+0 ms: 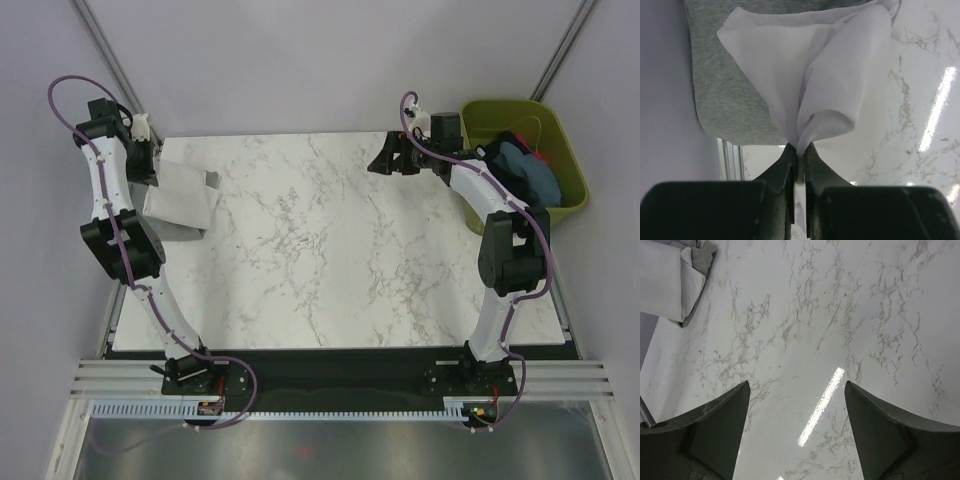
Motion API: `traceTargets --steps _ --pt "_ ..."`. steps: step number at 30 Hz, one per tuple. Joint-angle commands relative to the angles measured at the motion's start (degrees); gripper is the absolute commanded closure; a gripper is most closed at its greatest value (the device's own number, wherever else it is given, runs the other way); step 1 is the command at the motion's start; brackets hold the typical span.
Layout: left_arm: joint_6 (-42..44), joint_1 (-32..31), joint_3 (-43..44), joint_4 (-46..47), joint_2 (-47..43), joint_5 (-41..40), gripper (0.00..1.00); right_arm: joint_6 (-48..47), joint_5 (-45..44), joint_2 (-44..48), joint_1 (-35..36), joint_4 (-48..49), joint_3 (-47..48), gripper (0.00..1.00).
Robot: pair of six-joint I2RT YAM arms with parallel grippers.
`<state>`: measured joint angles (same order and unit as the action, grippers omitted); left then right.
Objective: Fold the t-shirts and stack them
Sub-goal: Neatly place the folded tshirt to the corner
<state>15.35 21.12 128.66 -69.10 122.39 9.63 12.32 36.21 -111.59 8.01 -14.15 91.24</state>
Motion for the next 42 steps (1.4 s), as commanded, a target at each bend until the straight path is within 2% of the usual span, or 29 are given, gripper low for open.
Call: traceTargets --steps 1,4,13,25,42 --pt "1.6 0.3 2.1 3.9 2.7 -7.6 0.98 -0.1 1.1 -0.3 -0.1 2.1 -0.3 0.15" --pt "2.0 0.4 2.2 6.0 4.3 -9.5 0.98 -0.3 1.1 -0.1 -0.1 2.1 -0.6 0.15" --pt "4.8 0.4 3.4 13.5 9.9 -21.9 0.98 -0.8 0.9 0.4 -0.1 2.1 -1.4 0.15" --pt "6.5 0.7 4.1 17.2 13.7 -27.9 0.98 -0.6 1.0 -0.1 -0.2 1.9 -0.9 0.14" --pt "8.5 0.8 4.9 20.4 17.4 -32.0 0.98 -1.7 0.4 -0.4 1.0 1.6 -0.6 0.14"
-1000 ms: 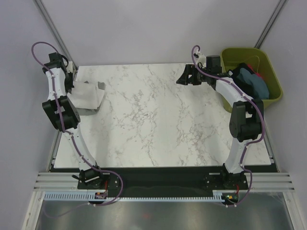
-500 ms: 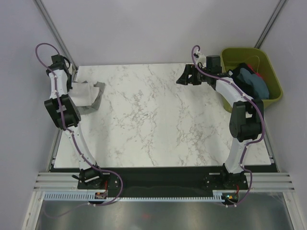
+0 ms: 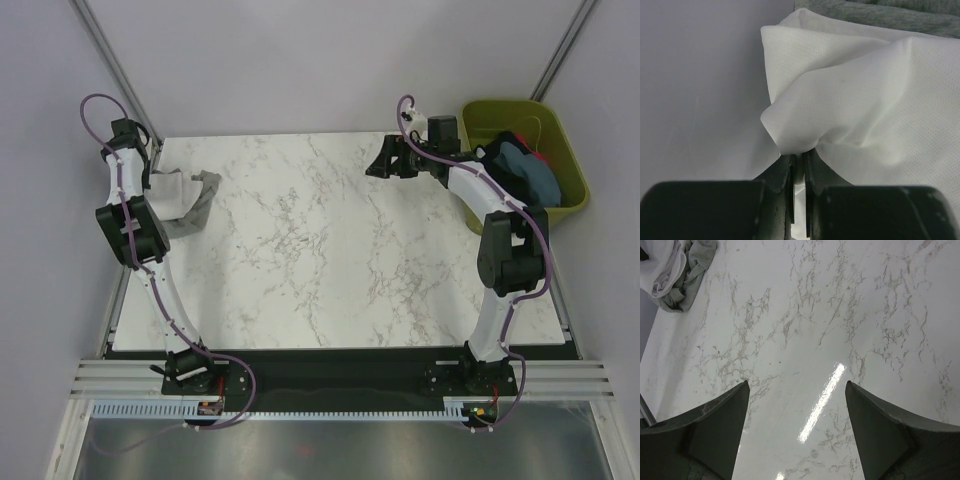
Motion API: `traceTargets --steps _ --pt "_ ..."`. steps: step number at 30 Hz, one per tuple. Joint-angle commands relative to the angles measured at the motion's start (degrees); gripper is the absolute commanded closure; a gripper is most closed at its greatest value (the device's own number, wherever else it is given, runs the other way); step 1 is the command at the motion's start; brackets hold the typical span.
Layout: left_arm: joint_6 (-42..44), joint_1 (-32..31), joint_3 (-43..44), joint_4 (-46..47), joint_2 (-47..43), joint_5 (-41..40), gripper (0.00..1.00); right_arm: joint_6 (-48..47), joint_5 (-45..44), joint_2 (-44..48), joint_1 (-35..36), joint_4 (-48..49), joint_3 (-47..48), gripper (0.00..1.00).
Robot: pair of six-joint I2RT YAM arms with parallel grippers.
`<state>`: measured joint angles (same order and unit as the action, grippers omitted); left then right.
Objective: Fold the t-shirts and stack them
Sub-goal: Neatly place the folded tshirt to the corner
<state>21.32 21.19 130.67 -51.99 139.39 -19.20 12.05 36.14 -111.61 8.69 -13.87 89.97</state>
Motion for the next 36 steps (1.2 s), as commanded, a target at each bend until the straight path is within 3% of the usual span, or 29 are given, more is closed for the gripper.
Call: traceTargets --steps 1,15,16,17,18,19,21,24,30,35,36 --pt "2.3 0.8 3.2 3.4 0.6 -3.2 0.98 -1.5 0.4 -0.4 0.4 1.3 0.6 0.14" --pt "2.0 0.8 2.5 3.8 0.2 -4.7 0.98 -1.9 0.3 -0.4 0.5 1.1 0.5 0.14" --pt "2.6 0.7 2.3 3.6 0.1 -4.4 0.94 -1.9 0.3 -0.3 0.5 1.1 0.4 0.14" --pt "2.9 0.6 2.1 3.6 0.0 -4.4 0.83 -2.0 0.3 -0.3 0.5 1.2 0.4 0.14" --pt "3.0 0.6 1.8 3.6 -0.2 -4.6 0.62 -2.0 0.4 -0.2 0.5 1.2 0.3 0.14" --pt "2.7 0.5 1.4 3.7 -0.5 -4.4 0.2 -2.1 0.4 -0.1 0.5 1.1 0.3 0.14" --pt "1.6 0.4 0.4 3.6 -2.5 -2.1 0.04 -2.2 0.4 0.1 0.5 1.1 0.1 0.14" --pt "-0.9 -0.5 0.5 2.6 -6.1 0.7 0.01 -2.3 0.3 0.3 0.5 1.2 0.0 0.14" --pt "-3.5 -8.5 0.0 0.5 -15.8 7.3 0.0 -4.5 -4.3 2.0 0.5 -0.5 1.2 0.13" --pt "-9.9 -17.7 -3.1 0.8 -23.0 18.6 0.0 -5.6 -22.2 4.8 0.7 -2.9 -1.1 0.02" --pt "-11.9 -18.8 -4.9 0.8 -23.9 24.1 0.0 -4.9 -31.7 6.0 1.0 -2.9 -2.6 0.02"
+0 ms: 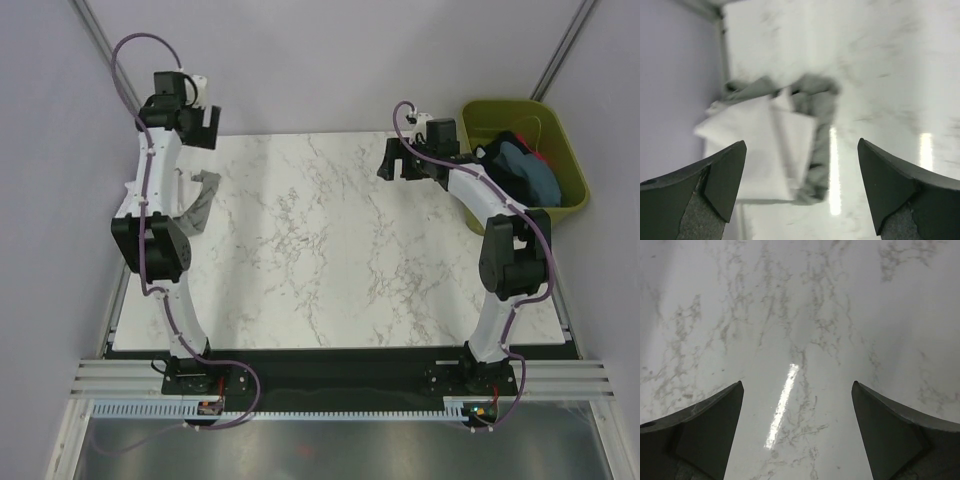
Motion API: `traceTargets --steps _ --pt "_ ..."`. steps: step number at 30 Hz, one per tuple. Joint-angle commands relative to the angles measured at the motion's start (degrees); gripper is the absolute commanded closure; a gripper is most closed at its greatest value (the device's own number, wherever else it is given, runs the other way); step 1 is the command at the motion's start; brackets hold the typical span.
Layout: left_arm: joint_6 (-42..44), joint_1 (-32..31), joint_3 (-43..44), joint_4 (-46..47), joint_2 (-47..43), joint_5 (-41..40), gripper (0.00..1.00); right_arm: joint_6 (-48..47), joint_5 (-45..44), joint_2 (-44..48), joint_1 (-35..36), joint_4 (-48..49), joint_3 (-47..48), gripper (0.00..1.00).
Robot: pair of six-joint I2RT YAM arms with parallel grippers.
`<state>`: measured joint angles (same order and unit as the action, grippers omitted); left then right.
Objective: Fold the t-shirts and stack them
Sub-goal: Neatly place the folded tshirt to the corner
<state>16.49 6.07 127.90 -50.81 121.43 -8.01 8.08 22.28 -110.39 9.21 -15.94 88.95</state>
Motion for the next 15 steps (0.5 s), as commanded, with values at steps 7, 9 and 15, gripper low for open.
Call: traceTargets --steps 7,9,15 --pt "-16.0 -15.8 -10.1 0.5 -6.7 26.6 0.0 -0.3 -31.5 11.5 0.9 -0.8 -7.3 0.02" --pt "-17.0 -18.4 -7.2 0.8 -5.5 27.1 0.0 -0.3 -30.7 13.5 1.2 -2.3 -6.9 0.02" --pt "-14.3 -23.3 -3.7 0.7 -6.8 22.6 0.0 -0.4 -31.2 16.6 1.8 -3.5 -7.2 0.02"
